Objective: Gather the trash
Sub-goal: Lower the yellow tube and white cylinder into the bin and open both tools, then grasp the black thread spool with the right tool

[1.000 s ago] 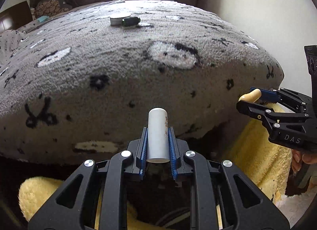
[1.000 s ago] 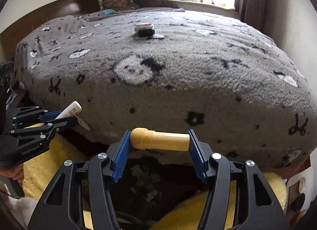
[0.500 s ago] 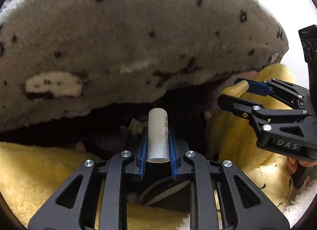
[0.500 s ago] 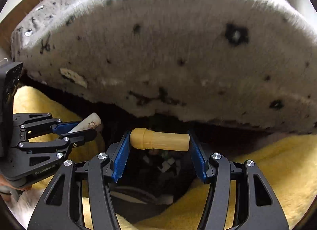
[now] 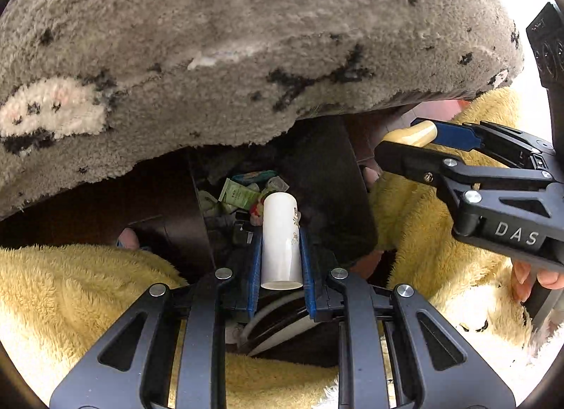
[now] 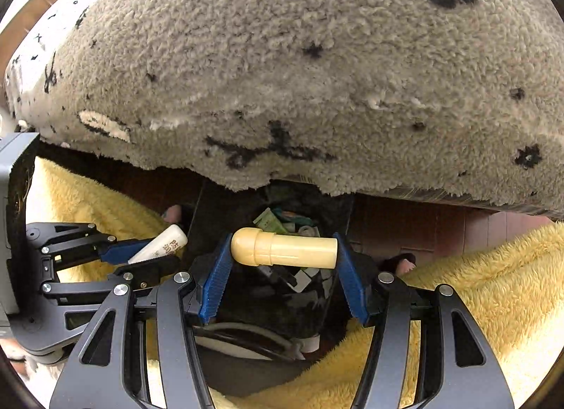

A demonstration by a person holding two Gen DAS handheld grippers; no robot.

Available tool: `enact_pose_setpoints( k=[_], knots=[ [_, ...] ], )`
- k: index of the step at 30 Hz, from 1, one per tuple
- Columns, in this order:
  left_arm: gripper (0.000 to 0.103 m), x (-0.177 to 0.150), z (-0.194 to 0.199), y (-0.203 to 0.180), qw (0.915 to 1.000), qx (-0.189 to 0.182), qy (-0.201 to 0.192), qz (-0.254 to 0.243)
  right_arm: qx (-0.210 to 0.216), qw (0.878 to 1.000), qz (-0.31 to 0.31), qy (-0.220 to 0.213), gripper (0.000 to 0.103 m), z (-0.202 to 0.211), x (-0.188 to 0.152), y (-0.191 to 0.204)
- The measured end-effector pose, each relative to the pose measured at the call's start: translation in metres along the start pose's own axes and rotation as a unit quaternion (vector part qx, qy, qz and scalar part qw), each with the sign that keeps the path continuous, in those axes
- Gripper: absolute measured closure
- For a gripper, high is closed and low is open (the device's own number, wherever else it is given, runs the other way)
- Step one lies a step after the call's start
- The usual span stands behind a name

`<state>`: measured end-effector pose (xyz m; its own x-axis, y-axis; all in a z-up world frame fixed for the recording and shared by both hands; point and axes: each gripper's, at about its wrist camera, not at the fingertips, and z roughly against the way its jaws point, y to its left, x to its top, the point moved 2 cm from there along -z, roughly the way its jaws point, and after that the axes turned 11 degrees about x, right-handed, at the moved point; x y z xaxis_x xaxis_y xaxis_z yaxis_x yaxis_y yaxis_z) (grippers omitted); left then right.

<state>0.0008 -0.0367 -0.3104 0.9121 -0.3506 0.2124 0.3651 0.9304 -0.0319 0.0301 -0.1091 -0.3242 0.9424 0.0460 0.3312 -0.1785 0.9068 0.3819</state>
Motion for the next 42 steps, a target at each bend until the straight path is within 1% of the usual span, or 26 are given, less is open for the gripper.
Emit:
enact_pose_setpoints(
  k=[2, 3, 5, 7, 8, 9, 10, 12, 13, 15, 17, 18, 19, 22, 24, 27, 30, 32, 35, 39, 42],
  knots=[
    [0.081, -0.001, 0.0, 0.0, 1.0, 0.002, 0.0, 0.0, 0.002, 1.0, -0.003, -0.002, 0.043, 0.0, 0.001, -0.002],
    [0.076, 0.0, -0.001, -0.001, 1.0, 0.003, -0.001, 0.0, 0.003, 1.0, -0.003, -0.004, 0.037, 0.002, 0.003, -0.004],
    [0.071, 0.0, 0.001, -0.002, 1.0, 0.006, -0.006, -0.002, 0.004, 1.0, -0.004, -0.01, 0.032, 0.008, 0.007, -0.008],
    [0.064, 0.001, 0.008, -0.003, 0.9999, 0.012, -0.012, -0.002, 0.003, 1.0, -0.005, -0.017, 0.032, 0.014, 0.012, -0.01],
    [0.058, 0.002, 0.011, -0.004, 0.9998, 0.014, -0.016, 0.0, 0.002, 1.0, -0.006, -0.02, 0.031, 0.017, 0.013, -0.012],
    [0.054, 0.002, 0.014, -0.003, 0.9997, 0.016, -0.02, 0.002, 0.0, 1.0, -0.007, -0.025, 0.029, 0.021, 0.014, -0.013],
    [0.05, 0.003, 0.018, -0.002, 0.9996, 0.018, -0.024, 0.005, -0.004, 0.999, -0.008, -0.033, 0.024, 0.026, 0.014, -0.015],
    [0.042, 0.003, 0.023, 0.003, 0.9993, 0.02, -0.03, 0.013, -0.013, 0.999, -0.007, -0.049, 0.02, 0.037, 0.016, -0.017],
    [0.04, 0.004, 0.026, 0.005, 0.999, 0.021, -0.034, 0.018, -0.018, 0.998, -0.006, -0.057, 0.019, 0.042, 0.017, -0.017],
    [0.033, 0.005, 0.034, 0.009, 0.9984, 0.024, -0.044, 0.027, -0.032, 0.997, 0.0, -0.074, 0.019, 0.056, 0.02, -0.017],
    [0.029, 0.008, 0.046, 0.015, 0.9974, 0.03, -0.059, 0.03, -0.045, 0.995, 0.007, -0.093, 0.017, 0.07, 0.026, -0.018],
    [0.027, 0.01, 0.054, 0.018, 0.9965, 0.035, -0.069, 0.031, -0.053, 0.993, 0.011, -0.103, 0.013, 0.078, 0.028, -0.018],
    [0.026, 0.012, 0.062, 0.02, 0.9955, 0.041, -0.08, 0.03, -0.063, 0.991, 0.016, -0.117, 0.011, 0.087, 0.032, -0.018],
    [0.022, 0.021, 0.093, 0.029, 0.9902, 0.059, -0.123, 0.03, -0.083, 0.984, 0.031, -0.152, 0.011, 0.111, 0.043, -0.015],
    [0.019, 0.03, 0.114, 0.034, 0.9856, 0.07, -0.151, 0.03, -0.086, 0.981, 0.043, -0.169, 0.011, 0.124, 0.053, -0.013],
    [0.017, 0.048, 0.142, 0.043, 0.977, 0.087, -0.192, 0.032, -0.091, 0.975, 0.062, -0.193, 0.011, 0.14, 0.073, -0.007],
    [0.015, 0.066, 0.159, 0.054, 0.9688, 0.102, -0.223, 0.036, -0.087, 0.97, 0.074, -0.213, 0.01, 0.154, 0.095, -0.003],
    [0.014, 0.08, 0.165, 0.06, 0.963, 0.113, -0.242, 0.036, -0.091, 0.967, 0.08, -0.224, 0.01, 0.153, 0.111, 0.006],
    [0.014, 0.102, 0.17, 0.07, 0.9589, 0.124, -0.252, 0.042, -0.083, 0.965, 0.084, -0.234, 0.01, 0.15, 0.138, 0.012],
    [0.014, 0.132, 0.175, 0.087, 0.9562, 0.131, -0.258, 0.045, -0.083, 0.963, 0.083, -0.242, 0.01, 0.143, 0.173, 0.018],
    [0.014, 0.151, 0.165, 0.097, 0.956, 0.14, -0.253, 0.049, -0.076, 0.965, 0.076, -0.238, 0.01, 0.126, 0.205, 0.02]
  ],
)
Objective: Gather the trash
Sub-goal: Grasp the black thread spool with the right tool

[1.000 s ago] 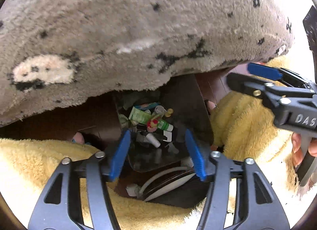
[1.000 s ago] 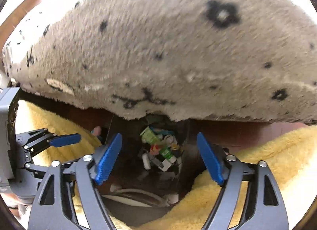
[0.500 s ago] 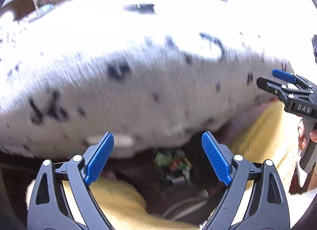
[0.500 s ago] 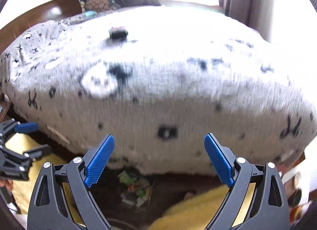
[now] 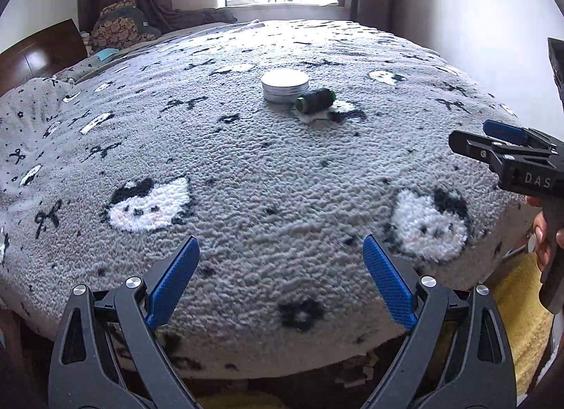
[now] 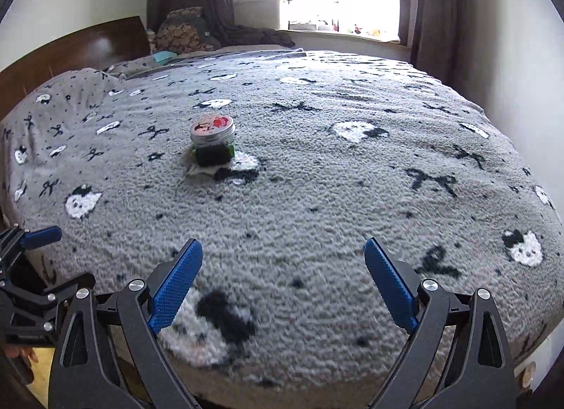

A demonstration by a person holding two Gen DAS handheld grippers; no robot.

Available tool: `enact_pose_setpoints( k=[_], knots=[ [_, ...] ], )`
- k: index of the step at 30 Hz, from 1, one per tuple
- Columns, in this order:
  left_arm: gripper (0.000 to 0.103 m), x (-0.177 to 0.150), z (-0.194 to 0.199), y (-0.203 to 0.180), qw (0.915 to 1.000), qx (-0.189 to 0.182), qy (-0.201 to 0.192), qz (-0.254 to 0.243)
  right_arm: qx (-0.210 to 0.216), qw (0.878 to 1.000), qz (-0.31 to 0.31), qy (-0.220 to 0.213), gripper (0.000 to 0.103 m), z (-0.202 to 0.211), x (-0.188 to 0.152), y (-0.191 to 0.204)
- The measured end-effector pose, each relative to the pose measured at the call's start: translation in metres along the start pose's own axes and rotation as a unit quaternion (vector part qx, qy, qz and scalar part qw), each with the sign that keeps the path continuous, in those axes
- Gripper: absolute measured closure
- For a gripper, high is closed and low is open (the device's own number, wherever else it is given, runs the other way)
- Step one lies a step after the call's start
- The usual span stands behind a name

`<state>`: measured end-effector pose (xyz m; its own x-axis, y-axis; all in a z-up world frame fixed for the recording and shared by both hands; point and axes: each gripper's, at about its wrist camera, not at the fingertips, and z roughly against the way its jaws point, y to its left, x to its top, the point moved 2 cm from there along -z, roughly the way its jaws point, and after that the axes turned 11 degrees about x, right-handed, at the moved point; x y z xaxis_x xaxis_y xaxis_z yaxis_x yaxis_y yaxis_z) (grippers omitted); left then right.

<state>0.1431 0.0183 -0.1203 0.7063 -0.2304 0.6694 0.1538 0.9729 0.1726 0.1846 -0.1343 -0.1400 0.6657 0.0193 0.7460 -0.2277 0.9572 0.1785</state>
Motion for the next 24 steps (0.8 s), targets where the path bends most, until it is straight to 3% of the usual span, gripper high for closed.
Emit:
enact_pose_setpoints(
  k=[8, 16, 24],
  knots=[
    [0.014, 0.015, -0.032, 0.016, 0.9999, 0.005, 0.013, -0.004, 0.049, 0.998, -0.017, 0.022, 0.01, -0.083, 0.048, 0.015],
    [0.014, 0.027, -0.045, 0.026, 0.9999, -0.002, 0.013, 0.002, 0.058, 0.997, 0.0, 0.057, 0.016, -0.145, 0.07, 0.04],
    [0.014, 0.041, -0.051, 0.025, 0.9999, -0.005, 0.012, 0.005, 0.062, 0.995, 0.017, 0.082, 0.047, -0.163, 0.074, 0.044]
  ],
)
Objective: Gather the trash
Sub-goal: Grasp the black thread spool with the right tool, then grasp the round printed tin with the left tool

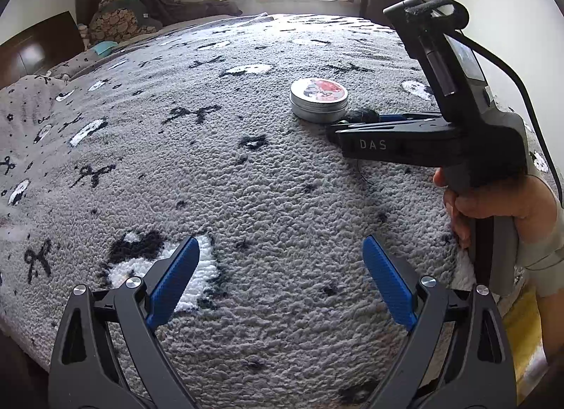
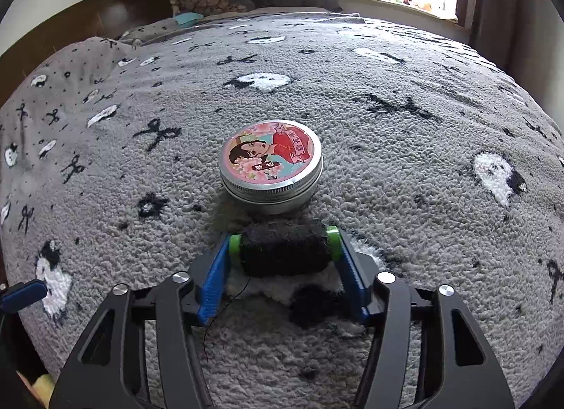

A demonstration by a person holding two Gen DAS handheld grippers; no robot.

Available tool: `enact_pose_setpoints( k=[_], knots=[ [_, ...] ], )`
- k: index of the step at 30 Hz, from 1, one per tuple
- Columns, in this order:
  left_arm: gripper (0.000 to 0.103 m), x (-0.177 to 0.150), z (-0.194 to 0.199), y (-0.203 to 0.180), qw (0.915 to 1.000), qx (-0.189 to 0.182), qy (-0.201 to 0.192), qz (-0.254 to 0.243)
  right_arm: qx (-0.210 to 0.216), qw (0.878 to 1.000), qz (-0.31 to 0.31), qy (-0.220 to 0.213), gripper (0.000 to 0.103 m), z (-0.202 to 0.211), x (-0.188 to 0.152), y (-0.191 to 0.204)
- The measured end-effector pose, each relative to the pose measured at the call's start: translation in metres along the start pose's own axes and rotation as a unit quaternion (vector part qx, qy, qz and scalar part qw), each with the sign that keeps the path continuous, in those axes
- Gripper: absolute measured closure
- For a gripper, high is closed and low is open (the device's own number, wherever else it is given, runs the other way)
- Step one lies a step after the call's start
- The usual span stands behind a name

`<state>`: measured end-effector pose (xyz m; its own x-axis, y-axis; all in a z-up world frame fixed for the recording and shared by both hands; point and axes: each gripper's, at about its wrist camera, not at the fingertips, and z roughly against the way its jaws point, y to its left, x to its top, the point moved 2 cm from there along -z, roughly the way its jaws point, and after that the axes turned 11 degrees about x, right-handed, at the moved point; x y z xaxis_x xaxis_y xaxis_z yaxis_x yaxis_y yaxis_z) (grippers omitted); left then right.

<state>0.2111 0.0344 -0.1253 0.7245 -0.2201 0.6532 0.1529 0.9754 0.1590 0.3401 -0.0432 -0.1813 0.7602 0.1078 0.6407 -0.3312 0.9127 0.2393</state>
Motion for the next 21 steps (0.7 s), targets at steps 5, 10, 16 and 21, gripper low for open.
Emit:
enact_pose_setpoints(
  k=[5, 10, 16, 21],
  knots=[
    [0.014, 0.014, -0.003, -0.01, 1.0, -0.003, -0.005, -0.005, 0.002, 1.0, -0.002, -0.023, 0.047, 0.021, -0.003, -0.013],
    [0.009, 0.038, -0.022, -0.025, 0.9998, -0.018, -0.002, -0.002, -0.021, 0.999, -0.01, -0.043, 0.047, 0.058, -0.012, -0.044],
    [0.008, 0.078, -0.057, -0.042, 0.9998, -0.011, 0.0, 0.016, -0.045, 0.997, -0.013, -0.053, 0.047, 0.093, -0.034, -0.078],
    [0.008, 0.111, -0.088, -0.063, 0.9998, -0.005, 0.008, 0.017, -0.061, 0.996, -0.023, -0.061, 0.047, 0.109, -0.052, -0.099]
  ],
)
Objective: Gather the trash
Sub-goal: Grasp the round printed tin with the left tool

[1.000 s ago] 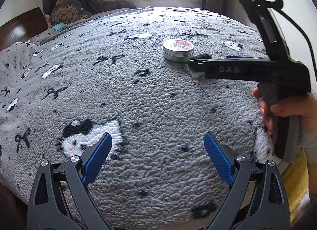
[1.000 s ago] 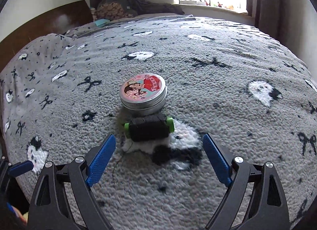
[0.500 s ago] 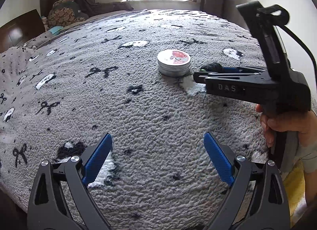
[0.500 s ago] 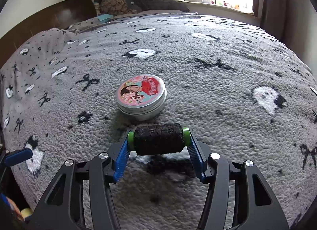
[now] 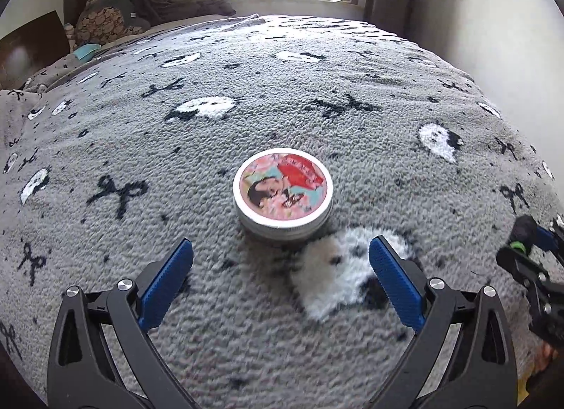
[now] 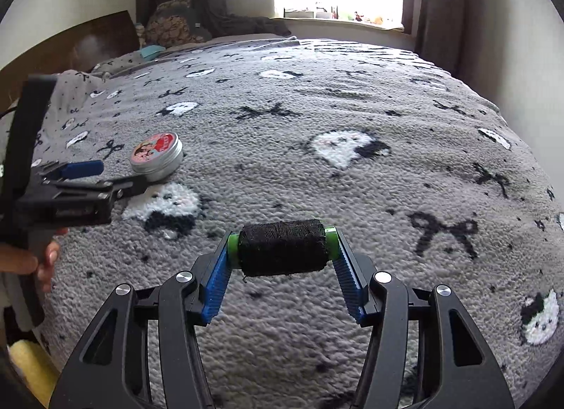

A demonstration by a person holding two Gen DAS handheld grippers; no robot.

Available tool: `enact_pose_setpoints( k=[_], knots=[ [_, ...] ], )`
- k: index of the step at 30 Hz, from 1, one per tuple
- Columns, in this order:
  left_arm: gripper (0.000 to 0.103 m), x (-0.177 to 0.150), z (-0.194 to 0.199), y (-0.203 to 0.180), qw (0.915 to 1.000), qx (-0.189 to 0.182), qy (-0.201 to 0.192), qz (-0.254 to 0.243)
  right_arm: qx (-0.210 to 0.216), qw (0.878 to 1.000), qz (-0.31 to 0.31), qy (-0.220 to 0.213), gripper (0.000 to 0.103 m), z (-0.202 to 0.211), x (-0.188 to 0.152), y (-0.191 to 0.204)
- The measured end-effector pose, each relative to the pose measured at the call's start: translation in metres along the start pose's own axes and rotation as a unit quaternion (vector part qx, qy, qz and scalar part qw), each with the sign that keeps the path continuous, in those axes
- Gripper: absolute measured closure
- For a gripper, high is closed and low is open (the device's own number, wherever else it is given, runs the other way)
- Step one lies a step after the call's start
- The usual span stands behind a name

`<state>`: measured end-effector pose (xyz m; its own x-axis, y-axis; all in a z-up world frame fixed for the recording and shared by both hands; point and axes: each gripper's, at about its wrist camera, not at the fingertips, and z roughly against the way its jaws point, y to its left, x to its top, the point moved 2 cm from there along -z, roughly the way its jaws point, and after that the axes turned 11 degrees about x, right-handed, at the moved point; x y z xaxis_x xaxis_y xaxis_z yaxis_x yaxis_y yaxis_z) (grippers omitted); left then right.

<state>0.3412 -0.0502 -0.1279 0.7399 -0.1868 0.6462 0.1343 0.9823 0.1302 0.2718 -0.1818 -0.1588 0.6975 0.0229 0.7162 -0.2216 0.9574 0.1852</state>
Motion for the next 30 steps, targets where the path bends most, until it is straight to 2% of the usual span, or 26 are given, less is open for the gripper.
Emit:
enact_pose_setpoints(
  k=[8, 10, 14, 16, 22, 30],
  knots=[
    [0.009, 0.023, -0.046, -0.015, 0.9995, 0.012, 0.025, 0.015, -0.014, 1.0, -0.007, -0.01, 0.047, 0.011, -0.012, -0.02],
    [0.014, 0.024, -0.051, -0.012, 0.9992, 0.004, 0.031, 0.023, -0.015, 1.0, -0.009, -0.012, 0.047, 0.014, -0.014, -0.022],
    [0.036, 0.022, -0.047, -0.007, 0.9992, 0.006, 0.029, 0.028, -0.015, 1.0, -0.007, -0.016, 0.047, 0.02, -0.018, -0.02],
    [0.036, 0.018, -0.041, -0.006, 0.9994, 0.002, 0.025, 0.024, -0.015, 1.0, -0.007, -0.019, 0.047, 0.025, -0.021, -0.019],
    [0.036, -0.014, -0.001, -0.001, 0.9999, -0.002, 0.012, 0.012, -0.023, 0.999, 0.0, -0.034, 0.047, 0.054, -0.035, -0.007],
    [0.036, -0.084, 0.094, -0.001, 0.9988, -0.014, -0.047, -0.001, -0.018, 0.999, 0.0, -0.048, 0.047, 0.096, -0.066, 0.013]
  ],
)
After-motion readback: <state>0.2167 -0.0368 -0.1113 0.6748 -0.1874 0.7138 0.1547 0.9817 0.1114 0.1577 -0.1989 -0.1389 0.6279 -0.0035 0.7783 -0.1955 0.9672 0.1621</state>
